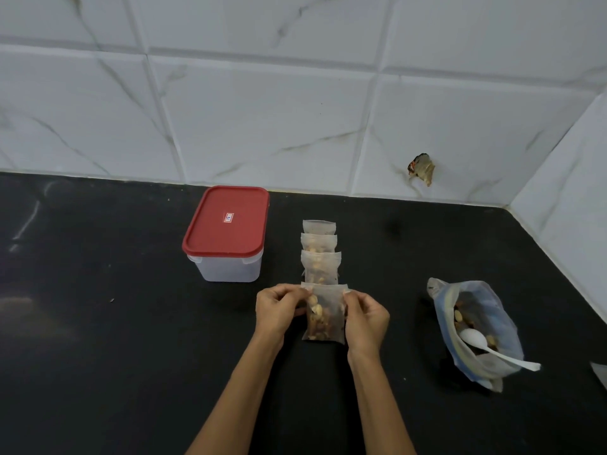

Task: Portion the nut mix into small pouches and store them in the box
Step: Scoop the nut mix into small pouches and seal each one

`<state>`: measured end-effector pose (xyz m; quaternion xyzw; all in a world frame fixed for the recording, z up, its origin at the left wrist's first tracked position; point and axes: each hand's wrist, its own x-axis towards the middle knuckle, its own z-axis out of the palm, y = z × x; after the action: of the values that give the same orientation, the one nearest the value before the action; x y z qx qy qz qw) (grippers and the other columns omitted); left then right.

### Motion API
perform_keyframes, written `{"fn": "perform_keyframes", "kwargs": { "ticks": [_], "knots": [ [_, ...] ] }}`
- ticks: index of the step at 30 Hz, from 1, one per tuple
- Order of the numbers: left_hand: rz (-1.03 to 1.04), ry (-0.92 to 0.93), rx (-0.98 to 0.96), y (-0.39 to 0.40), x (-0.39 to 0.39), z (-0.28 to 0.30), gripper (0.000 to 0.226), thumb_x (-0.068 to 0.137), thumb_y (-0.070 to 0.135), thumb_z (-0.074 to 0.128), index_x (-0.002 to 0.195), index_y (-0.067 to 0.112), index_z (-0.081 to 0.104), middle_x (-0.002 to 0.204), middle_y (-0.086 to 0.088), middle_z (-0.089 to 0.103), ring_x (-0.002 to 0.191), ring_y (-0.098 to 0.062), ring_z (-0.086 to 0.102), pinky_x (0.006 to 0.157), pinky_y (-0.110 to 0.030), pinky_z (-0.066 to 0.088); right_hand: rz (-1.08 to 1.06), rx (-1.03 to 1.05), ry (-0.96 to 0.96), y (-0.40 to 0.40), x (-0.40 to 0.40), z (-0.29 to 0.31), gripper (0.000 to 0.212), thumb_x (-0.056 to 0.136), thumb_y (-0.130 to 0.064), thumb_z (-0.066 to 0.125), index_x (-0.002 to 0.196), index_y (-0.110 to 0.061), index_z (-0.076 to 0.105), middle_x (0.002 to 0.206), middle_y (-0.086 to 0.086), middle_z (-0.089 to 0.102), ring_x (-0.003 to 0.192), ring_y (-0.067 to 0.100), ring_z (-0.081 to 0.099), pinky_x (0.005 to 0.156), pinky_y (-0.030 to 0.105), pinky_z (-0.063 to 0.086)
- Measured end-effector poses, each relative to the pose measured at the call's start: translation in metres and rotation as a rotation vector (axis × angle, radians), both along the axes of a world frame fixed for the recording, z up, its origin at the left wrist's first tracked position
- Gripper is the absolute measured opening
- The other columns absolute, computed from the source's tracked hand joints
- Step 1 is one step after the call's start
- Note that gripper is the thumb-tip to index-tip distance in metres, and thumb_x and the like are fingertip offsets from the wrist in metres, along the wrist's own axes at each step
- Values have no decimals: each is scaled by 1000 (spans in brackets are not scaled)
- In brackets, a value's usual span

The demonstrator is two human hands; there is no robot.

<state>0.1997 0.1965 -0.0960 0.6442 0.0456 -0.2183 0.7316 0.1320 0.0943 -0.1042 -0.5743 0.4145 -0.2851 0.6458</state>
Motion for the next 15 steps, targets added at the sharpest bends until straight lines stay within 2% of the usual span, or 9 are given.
{"fn": "perform_keyframes", "kwargs": {
  "ticks": [3, 7, 11, 15],
  "knots": [
    [-2, -102, 26, 0, 3, -7, 7, 84, 0, 68, 79, 2, 72, 90, -11, 69, 79, -16, 69, 63, -22, 56, 17, -106, 52, -1, 3, -5, 8, 87, -15, 62, 85, -15, 70, 81, -2, 69, 78, 9, 65, 72, 27, 55],
    [-14, -252, 91, -1, 8, -16, 8, 85, 5, 68, 79, 7, 72, 91, -8, 67, 84, -19, 69, 67, -23, 57, 20, -332, 118, 0, 6, -6, 11, 91, -19, 60, 98, -17, 68, 91, -6, 66, 84, 4, 62, 73, 18, 49],
    [-3, -311, 134, -2, 12, -22, 15, 87, 6, 66, 76, 14, 71, 91, -7, 67, 86, -21, 69, 72, -32, 59, -3, -499, 119, 3, 12, -13, 10, 90, -15, 60, 97, -15, 67, 98, -4, 61, 89, 8, 60, 80, 25, 51],
    [13, -365, 194, -3, 13, -26, 12, 88, 9, 65, 80, 14, 71, 90, -5, 66, 85, -18, 68, 77, -42, 59, -36, -575, 117, -2, 15, -22, 9, 88, -13, 64, 93, -9, 70, 120, 1, 49, 111, 11, 51, 91, 28, 47]
  ]
}}
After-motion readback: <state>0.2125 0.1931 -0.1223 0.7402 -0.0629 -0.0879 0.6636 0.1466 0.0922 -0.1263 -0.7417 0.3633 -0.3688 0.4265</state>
